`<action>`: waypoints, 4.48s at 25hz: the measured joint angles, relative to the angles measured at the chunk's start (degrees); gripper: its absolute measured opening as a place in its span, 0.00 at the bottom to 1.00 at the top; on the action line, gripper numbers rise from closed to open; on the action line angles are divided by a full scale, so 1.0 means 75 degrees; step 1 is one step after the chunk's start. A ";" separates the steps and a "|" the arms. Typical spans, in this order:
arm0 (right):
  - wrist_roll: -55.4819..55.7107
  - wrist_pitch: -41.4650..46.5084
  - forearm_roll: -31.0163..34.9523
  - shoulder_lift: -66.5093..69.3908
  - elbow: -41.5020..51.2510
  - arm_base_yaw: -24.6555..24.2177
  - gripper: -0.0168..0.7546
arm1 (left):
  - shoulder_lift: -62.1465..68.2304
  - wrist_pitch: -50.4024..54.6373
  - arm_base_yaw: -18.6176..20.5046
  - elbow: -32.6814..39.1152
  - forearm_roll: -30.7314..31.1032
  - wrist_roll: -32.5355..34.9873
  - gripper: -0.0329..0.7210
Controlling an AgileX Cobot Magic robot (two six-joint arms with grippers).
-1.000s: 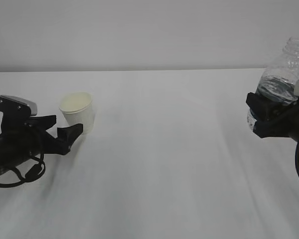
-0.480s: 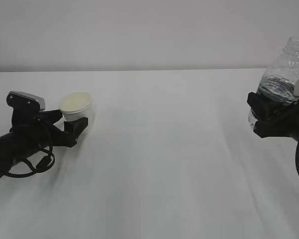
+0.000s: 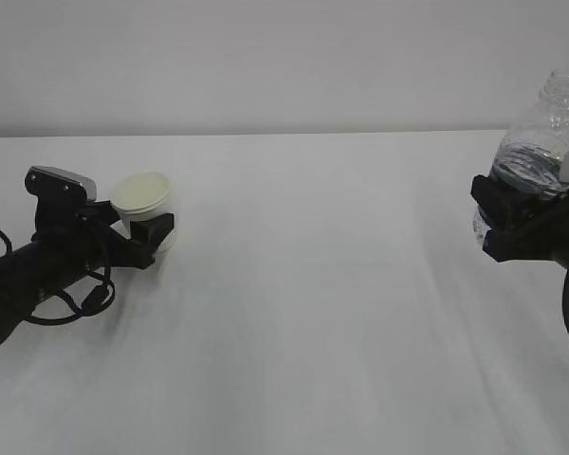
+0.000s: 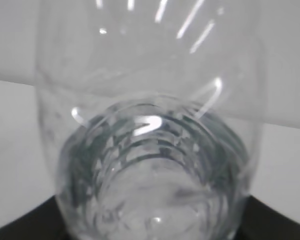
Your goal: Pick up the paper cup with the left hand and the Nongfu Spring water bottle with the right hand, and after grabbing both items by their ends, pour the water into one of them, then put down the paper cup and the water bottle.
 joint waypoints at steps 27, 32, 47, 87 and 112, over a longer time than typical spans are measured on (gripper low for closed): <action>-0.0017 0.0000 0.0000 -0.0006 0.0000 0.0000 0.53 | 0.0344 0.0000 0.0000 -0.0524 0.0272 0.0000 0.74; -0.0017 0.0000 0.0000 -0.0006 0.0000 0.0000 0.53 | 0.0344 -0.0016 0.0000 -0.0524 0.0354 0.0000 0.62; -0.0017 0.0000 0.0107 -0.0006 0.0000 0.0000 0.53 | -0.0105 -0.0030 0.0000 -0.0524 0.2513 -0.1129 0.61; -0.0749 0.0178 0.0288 -0.0006 0.0000 0.0000 0.53 | -0.0399 0.0057 -0.2509 -0.1242 0.5154 -0.2682 0.61; -0.0597 0.2119 0.0022 -0.2331 0.0672 0.0000 0.53 | -0.0399 0.0120 -0.3302 -0.1242 0.5023 -0.2705 0.61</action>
